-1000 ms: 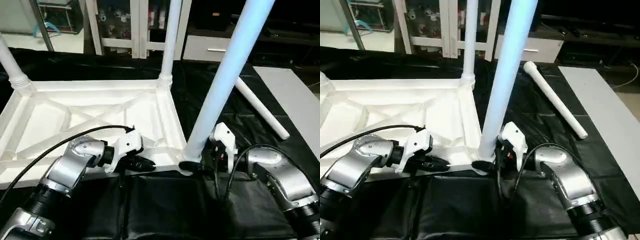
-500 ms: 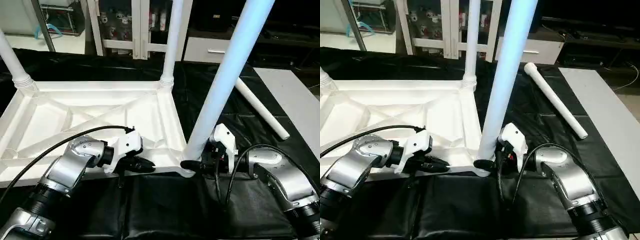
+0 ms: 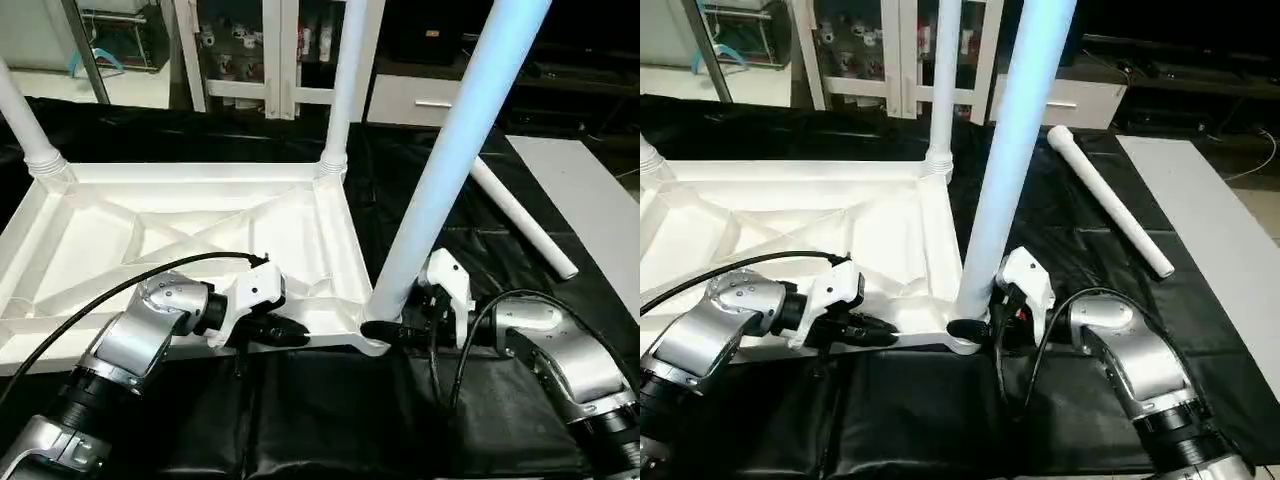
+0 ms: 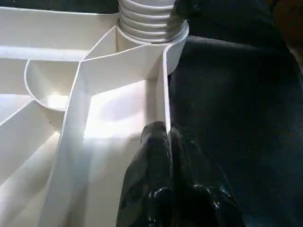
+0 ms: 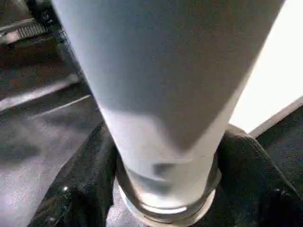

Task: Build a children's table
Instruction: Rotate leg to tighten

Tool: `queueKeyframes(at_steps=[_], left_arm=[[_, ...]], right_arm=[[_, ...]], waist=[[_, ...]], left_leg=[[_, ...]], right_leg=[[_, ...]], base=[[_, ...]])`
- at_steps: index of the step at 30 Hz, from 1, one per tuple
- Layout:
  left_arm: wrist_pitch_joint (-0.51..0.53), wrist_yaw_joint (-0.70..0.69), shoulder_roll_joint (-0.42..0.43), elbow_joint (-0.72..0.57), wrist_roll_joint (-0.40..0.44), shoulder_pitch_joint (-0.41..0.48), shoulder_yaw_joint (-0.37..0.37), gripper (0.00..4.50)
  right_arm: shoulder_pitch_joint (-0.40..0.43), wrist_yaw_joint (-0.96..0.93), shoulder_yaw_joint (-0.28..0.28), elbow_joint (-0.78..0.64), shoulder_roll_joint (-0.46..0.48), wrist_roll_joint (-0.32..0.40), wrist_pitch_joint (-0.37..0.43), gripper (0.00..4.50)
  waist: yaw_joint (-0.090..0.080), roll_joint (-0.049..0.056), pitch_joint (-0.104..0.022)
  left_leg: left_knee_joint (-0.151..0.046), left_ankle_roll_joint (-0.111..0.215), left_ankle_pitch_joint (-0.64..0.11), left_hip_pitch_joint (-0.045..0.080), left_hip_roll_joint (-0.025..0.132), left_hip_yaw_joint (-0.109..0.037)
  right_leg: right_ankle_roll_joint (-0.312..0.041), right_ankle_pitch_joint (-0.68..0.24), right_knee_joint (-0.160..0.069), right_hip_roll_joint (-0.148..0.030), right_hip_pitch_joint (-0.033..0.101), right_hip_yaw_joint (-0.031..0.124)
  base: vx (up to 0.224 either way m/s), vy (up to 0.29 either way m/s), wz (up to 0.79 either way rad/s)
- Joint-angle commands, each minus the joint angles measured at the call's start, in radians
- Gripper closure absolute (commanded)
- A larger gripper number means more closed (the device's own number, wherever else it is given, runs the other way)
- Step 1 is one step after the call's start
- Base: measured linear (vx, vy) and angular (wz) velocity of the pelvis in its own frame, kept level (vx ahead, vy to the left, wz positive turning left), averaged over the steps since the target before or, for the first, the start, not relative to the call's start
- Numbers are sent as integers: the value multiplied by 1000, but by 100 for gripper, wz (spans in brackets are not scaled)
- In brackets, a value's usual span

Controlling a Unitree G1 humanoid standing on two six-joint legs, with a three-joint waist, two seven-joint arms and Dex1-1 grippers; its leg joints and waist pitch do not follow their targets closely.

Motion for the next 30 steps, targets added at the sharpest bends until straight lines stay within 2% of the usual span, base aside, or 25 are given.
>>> queueKeyframes(at_steps=[1, 2, 3, 4, 5, 7, 8, 10, 13, 14, 15, 16, 17, 18, 19, 21, 24, 26, 27, 28, 30], left_arm=[[1, 35, -66, -23, -26, -25, -10, 450], [1, 35, -66, -23, -26, -25, -10, 450], [14, 89, -92, -4, -12, -28, -2, 450], [30, 159, -125, 20, 6, -34, 6, 450], [30, 159, -125, 20, 6, -34, 6, 450], [70, 271, -178, 52, 39, -49, 15, 450], [95, 316, -202, 63, 49, -56, 20, 450], [124, 389, -241, 84, 63, -72, 32, 450], [177, 594, -356, 158, 84, -121, 78, 450], [177, 594, -356, 158, 84, -121, 78, 450], [182, 643, -384, 177, 87, -133, 92, 450], [169, 714, -425, 216, 94, -153, 105, 450], [151, 777, -458, 252, 105, -172, 117, 450], [151, 777, -458, 252, 105, -172, 117, 450], [128, 853, -499, 298, 119, -197, 130, 450], [127, 865, -507, 308, 121, -205, 135, 450], [132, 870, -509, 311, 126, -211, 138, 450], [138, 863, -502, 309, 128, -209, 134, 450], [138, 862, -498, 315, 128, -211, 131, 450], [136, 860, -495, 318, 128, -211, 130, 450], [131, 854, -492, 324, 128, -212, 129, 450]], right_arm=[[-22, -173, -15, 112, 67, -53, 6, 185], [-22, -173, -15, 112, 67, -53, 6, 186], [-40, -244, -37, 157, 108, -57, 7, 186], [-62, -325, -62, 206, 153, -60, 8, 186], [-62, -325, -62, 206, 153, -60, 8, 186], [-105, -444, -89, 293, 214, -74, -5, 186], [-125, -489, -97, 330, 236, -82, -16, 186], [-160, -559, -110, 392, 270, -91, -37, 186], [-268, -746, -157, 571, 358, -110, -103, 186], [-268, -746, -157, 571, 358, -110, -103, 186], [-293, -785, -168, 611, 376, -109, -117, 186], [-334, -848, -178, 671, 404, -108, -133, 186], [-370, -905, -191, 725, 429, -110, -148, 186], [-370, -905, -191, 725, 429, -110, -148, 186], [-424, -979, -213, 804, 463, -113, -173, 186], [-445, -994, -220, 830, 476, -115, -185, 186], [-475, -1000, -230, 871, 490, -120, -217, 186], [-487, -972, -236, 888, 495, -123, -256, 186], [-497, -948, -239, 905, 499, -124, -293, 151], [-500, -934, -241, 909, 499, -123, -311, 151], [-504, -921, -248, 914, 499, -120, -337, 114]], waist=[[-6, 12, -61], [-9, 10, -60], [-14, 10, -59], [-23, 11, -58], [-25, 12, -57], [-31, 10, -57], [-37, 11, -56], [-38, 10, -57], [-44, 11, -57], [-45, 11, -60], [-45, 8, -63], [-45, 3, -64], [-48, 4, -62], [-47, 5, -66], [-46, 0, -69], [-42, 0, -70], [-42, 3, -72], [-41, 4, -72], [-40, 4, -71], [-40, 9, -70], [-42, 7, -69]], left_leg=[[-70, 23, -105, 4, 63, -29], [-73, 11, -120, 3, 64, -31], [-72, -2, -155, 8, 63, -33], [-74, -12, -170, 8, 65, -35], [-75, -19, -179, 10, 65, -36], [-77, -24, -189, 7, 65, -39], [-76, -31, -206, 11, 64, -38], [-75, -31, -208, 10, 64, -38], [-74, -35, -225, 14, 61, -39], [-71, -37, -221, 14, 58, -37], [-71, -26, -195, 9, 60, -35], [-72, -19, -184, 6, 59, -35], [-72, -13, -189, 6, 57, -34], [-69, -10, -183, 6, 54, -33], [-68, 1, -157, 1, 55, -31], [-66, 16, -143, 4, 53, -28], [-66, 40, -106, -3, 54, -28], [-66, 50, -99, -3, 55, -27], [-66, 53, -108, -2, 56, -26], [-66, 52, -114, -1, 57, -26], [-68, 49, -129, -1, 57, -26]], right_leg=[[-229, -140, -76, -98, 55, 64], [-219, -172, -79, -97, 57, 63], [-197, -248, -88, -101, 54, 62], [-191, -288, -93, -101, 50, 63], [-184, -311, -97, -101, 49, 62], [-166, -339, -98, -99, 50, 61], [-162, -359, -102, -99, 44, 61], [-163, -364, -102, -102, 44, 62], [-157, -390, -109, -99, 37, 59], [-154, -371, -107, -99, 39, 60], [-158, -307, -100, -96, 42, 61], [-159, -283, -98, -94, 44, 61], [-163, -281, -99, -93, 42, 60], [-160, -281, -98, -95, 44, 59], [-160, -245, -94, -97, 45, 61], [-159, -218, -93, -94, 45, 60], [-176, -145, -83, -95, 49, 59], [-183, -129, -81, -95, 50, 59], [-185, -139, -84, -96, 48, 58], [-187, -147, -84, -97, 47, 58], [-189, -162, -86, -95, 47, 58]], base=[[0, 0, 0], [0, 0, 0], [0, 0, 0], [0, 0, 0], [0, 0, 0], [0, 0, 0], [0, 0, 0], [0, 0, 0], [0, 0, 0], [0, 0, 0], [0, 0, 0], [0, 0, 0], [0, 0, 0], [0, 0, 0], [0, 0, 0], [0, 0, 0], [0, 0, 0], [0, 0, 0], [0, 0, 0], [0, 0, 0], [0, 0, 0]])
